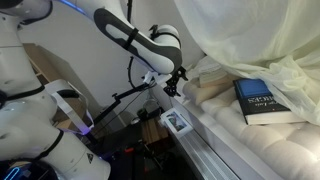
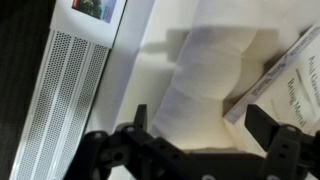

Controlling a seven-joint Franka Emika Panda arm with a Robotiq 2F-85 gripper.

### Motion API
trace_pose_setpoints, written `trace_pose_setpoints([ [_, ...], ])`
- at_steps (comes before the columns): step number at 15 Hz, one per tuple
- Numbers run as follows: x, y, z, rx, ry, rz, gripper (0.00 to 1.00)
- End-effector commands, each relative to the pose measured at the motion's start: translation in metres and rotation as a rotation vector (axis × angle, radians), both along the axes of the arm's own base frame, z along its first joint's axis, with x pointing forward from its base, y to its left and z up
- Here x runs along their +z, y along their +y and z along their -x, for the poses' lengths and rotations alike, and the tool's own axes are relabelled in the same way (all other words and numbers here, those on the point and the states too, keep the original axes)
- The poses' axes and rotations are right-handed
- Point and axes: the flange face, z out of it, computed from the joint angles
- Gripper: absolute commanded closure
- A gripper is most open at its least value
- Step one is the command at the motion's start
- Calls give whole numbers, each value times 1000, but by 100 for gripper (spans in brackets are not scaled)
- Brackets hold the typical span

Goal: Draw the curtain to the right

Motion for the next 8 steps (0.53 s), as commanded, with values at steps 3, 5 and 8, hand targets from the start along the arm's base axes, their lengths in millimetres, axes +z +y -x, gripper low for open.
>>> trace_pose_setpoints([
  [3, 35, 53, -17, 156, -98, -31, 0],
  [5, 45, 63, -27, 171, -160, -30, 0],
  [8, 58, 78, -44, 174, -282, -21, 0],
])
